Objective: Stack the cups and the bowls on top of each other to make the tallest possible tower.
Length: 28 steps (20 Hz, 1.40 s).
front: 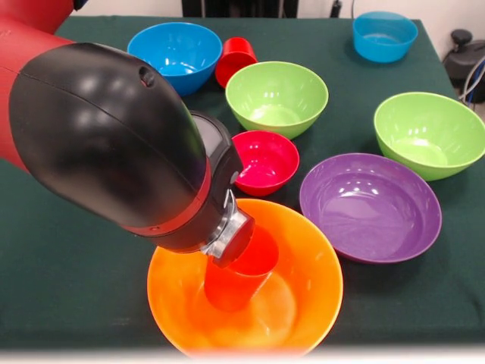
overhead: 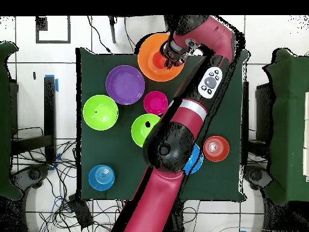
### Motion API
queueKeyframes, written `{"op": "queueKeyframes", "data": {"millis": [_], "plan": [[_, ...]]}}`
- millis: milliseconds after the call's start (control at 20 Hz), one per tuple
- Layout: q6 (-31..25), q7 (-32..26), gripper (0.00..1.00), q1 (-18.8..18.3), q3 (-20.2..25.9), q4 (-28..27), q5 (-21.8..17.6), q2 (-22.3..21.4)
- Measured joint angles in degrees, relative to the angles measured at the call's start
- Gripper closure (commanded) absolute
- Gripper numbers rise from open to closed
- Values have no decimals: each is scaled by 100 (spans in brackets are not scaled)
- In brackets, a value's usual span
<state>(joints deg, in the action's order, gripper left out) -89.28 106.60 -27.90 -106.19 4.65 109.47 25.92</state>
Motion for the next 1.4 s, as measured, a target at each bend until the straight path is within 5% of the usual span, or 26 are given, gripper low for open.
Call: {"op": "queueKeyframes", "data": {"millis": [550, 1400], "plan": [[0, 0, 100, 0, -144, -1, 59, 0], [0, 0, 100, -6, -684, -7, 836, 0]]}}
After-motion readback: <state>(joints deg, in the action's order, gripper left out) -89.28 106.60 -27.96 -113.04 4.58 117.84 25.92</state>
